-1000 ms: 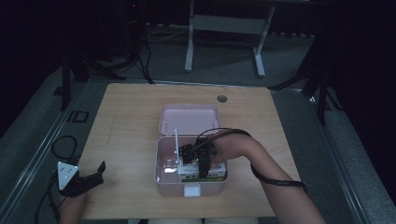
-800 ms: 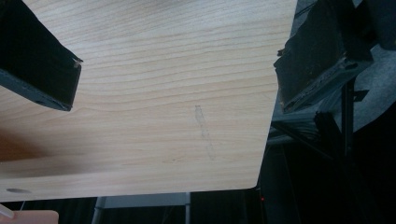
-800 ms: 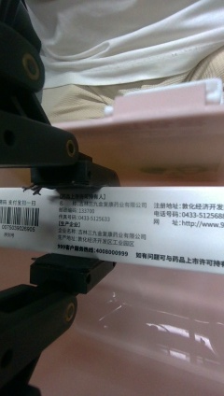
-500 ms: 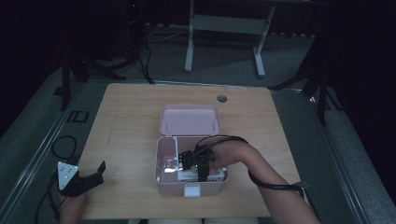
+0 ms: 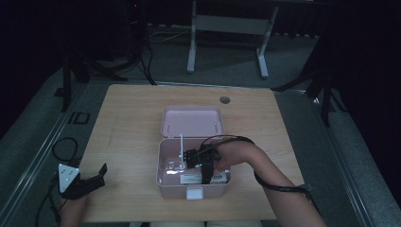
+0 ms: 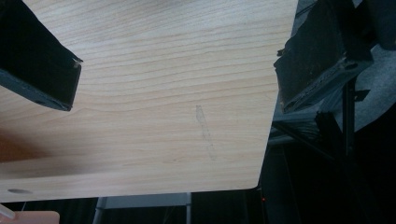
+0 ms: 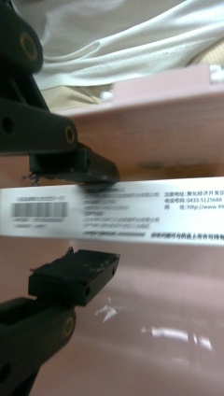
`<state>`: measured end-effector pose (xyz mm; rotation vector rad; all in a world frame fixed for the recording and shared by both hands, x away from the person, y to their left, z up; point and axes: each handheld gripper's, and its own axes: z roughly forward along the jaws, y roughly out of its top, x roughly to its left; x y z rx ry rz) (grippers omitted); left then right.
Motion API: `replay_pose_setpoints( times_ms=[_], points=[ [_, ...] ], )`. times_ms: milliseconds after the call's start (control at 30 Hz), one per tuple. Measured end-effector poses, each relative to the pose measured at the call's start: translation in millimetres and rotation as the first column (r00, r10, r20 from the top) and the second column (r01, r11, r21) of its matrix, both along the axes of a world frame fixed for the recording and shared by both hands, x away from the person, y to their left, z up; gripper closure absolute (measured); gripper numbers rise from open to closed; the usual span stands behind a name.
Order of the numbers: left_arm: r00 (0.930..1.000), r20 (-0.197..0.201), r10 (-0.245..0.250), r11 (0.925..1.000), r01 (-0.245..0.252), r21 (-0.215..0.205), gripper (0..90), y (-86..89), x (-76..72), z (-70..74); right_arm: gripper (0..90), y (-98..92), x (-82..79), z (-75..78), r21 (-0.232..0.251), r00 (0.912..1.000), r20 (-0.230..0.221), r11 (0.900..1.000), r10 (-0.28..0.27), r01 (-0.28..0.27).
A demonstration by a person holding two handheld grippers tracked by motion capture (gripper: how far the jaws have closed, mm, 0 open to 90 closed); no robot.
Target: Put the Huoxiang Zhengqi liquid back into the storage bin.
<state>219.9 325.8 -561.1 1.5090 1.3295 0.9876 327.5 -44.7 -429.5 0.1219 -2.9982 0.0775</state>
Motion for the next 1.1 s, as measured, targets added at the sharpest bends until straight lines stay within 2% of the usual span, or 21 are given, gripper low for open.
replay_pose_setpoints(
  times_ms=[167, 300, 367, 400, 433, 467, 500, 567, 600, 733, 833, 867, 967, 1033, 1100],
  points=[
    [1.0000, 0.000, 0.000, 1.0000, 0.000, 0.002, 0.4, 0.0, 0.0, 0.0, 46.9, -13.8, 6.9, 28.5, 0.081, 0.9978, 0.046, 0.996, -0.047, 0.043],
    [1.0000, 0.000, 0.001, 1.0000, -0.001, 0.003, 0.4, -0.2, -0.1, 0.0, 39.0, -27.6, 11.1, 47.8, 0.140, 0.9914, 0.086, 0.986, -0.098, 0.086],
    [1.0000, 0.001, 0.001, 1.0000, -0.001, 0.003, 0.4, -0.2, -0.2, 0.0, 36.7, -34.6, 12.8, 55.6, 0.174, 0.9874, 0.102, 0.979, -0.121, 0.102],
    [1.0000, 0.002, 0.001, 1.0000, -0.001, 0.004, 0.4, -0.2, -0.4, 0.0, 32.6, -38.6, 13.4, 59.3, 0.194, 0.9855, 0.104, 0.975, -0.134, 0.112],
    [1.0000, 0.002, 0.001, 1.0000, -0.001, 0.004, 0.4, -0.2, -0.4, 0.0, 32.6, -38.6, 13.4, 59.3, 0.194, 0.9855, 0.104, 0.975, -0.134, 0.112],
    [1.0000, 0.002, 0.003, 1.0000, -0.003, 0.002, 0.4, -0.2, -0.4, 0.0, 29.8, -42.9, 14.1, 62.7, 0.216, 0.9835, 0.105, 0.969, -0.148, 0.122],
    [1.0000, 0.002, 0.002, 1.0000, -0.002, 0.002, 0.4, -0.2, -0.3, 0.0, 25.0, -51.9, 15.7, 69.0, 0.255, 0.9773, 0.116, 0.956, -0.177, 0.143],
    [1.0000, 0.001, 0.002, 1.0000, -0.002, 0.003, 0.4, -0.3, -0.2, 0.0, 18.5, -59.6, 17.8, 73.4, 0.285, 0.9691, 0.113, 0.941, -0.219, 0.180],
    [1.0000, 0.002, 0.002, 1.0000, -0.002, 0.004, 0.4, -0.3, -0.3, 0.0, 12.4, -64.3, 19.6, 75.6, 0.299, 0.9676, 0.109, 0.936, -0.228, 0.186],
    [1.0000, 0.007, 0.004, 1.0000, -0.004, 0.000, 0.4, -0.2, -0.7, -0.1, 11.3, -84.6, 24.8, 80.6, 0.346, 0.9526, 0.114, 0.910, -0.282, 0.228],
    [1.0000, 0.004, 0.003, 1.0000, -0.003, 0.002, 0.4, -0.2, -0.3, -0.1, 11.3, -99.2, 29.6, 80.1, 0.363, 0.9335, 0.137, 0.894, -0.331, 0.264],
    [1.0000, 0.003, 0.003, 1.0000, -0.003, 0.002, 0.4, -0.2, -0.3, 0.0, 11.3, -106.2, 31.5, 79.4, 0.374, 0.9234, 0.147, 0.884, -0.354, 0.280],
    [1.0000, 0.000, 0.002, 1.0000, -0.002, 0.003, 0.4, -0.2, -0.1, 0.0, 11.3, -124.4, 35.4, 78.0, 0.417, 0.9087, 0.149, 0.858, -0.390, 0.300],
    [1.0000, 0.000, 0.001, 1.0000, -0.001, 0.003, 0.4, -0.1, -0.1, 0.0, 11.3, -136.0, 37.1, 75.7, 0.441, 0.8960, 0.147, 0.839, -0.419, 0.320],
    [1.0000, 0.002, 0.001, 1.0000, -0.001, 0.003, 0.4, 0.0, -0.3, 0.0, 11.4, -148.0, 37.9, 70.3, 0.456, 0.8841, 0.162, 0.828, -0.438, 0.326]
  ],
)
